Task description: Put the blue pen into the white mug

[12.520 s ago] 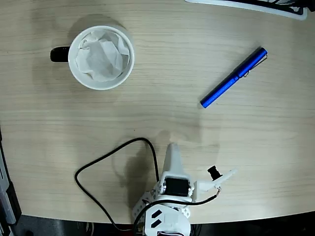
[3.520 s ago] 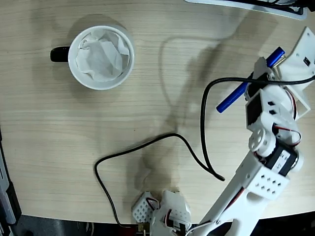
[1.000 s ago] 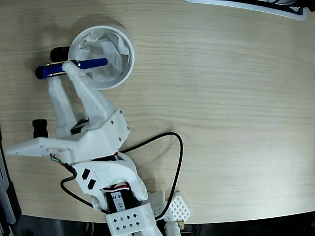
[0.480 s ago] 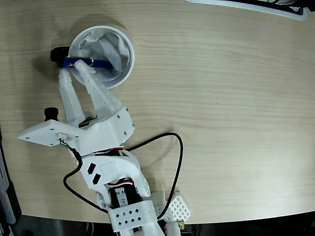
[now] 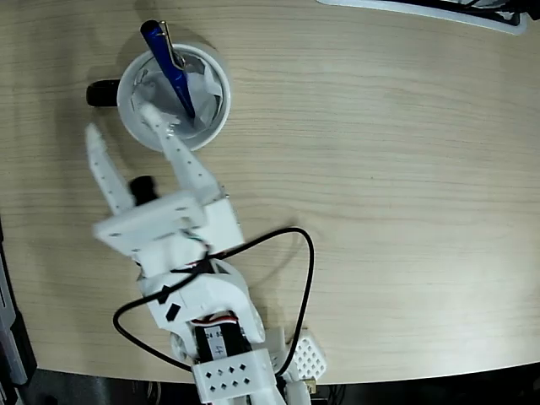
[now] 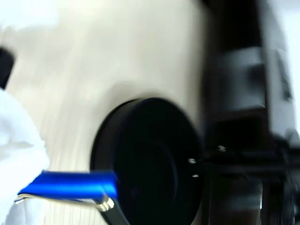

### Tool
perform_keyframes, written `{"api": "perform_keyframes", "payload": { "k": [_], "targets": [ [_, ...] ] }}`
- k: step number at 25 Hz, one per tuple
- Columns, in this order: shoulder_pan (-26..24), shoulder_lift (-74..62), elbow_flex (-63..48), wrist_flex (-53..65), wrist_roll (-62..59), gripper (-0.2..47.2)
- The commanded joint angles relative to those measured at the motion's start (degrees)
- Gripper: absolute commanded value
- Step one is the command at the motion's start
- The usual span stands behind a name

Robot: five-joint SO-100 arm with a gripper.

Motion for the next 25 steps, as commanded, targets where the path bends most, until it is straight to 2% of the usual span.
{"api": "perform_keyframes", "payload": {
  "k": [1,7,11,15,19,25],
  "targets": [
    [0.79,6.59,0.18,-1.93,10.02,0.1],
    [8.44,16.0,2.29,-1.23,37.09,0.0],
    [15.29,23.29,6.42,1.49,55.2,-0.1],
    [22.41,29.36,7.12,24.17,66.53,-0.1],
    [26.46,37.18,11.25,42.54,72.69,-0.2],
    [27.86,60.29,27.69,54.84,73.56,-0.2]
  ]
}}
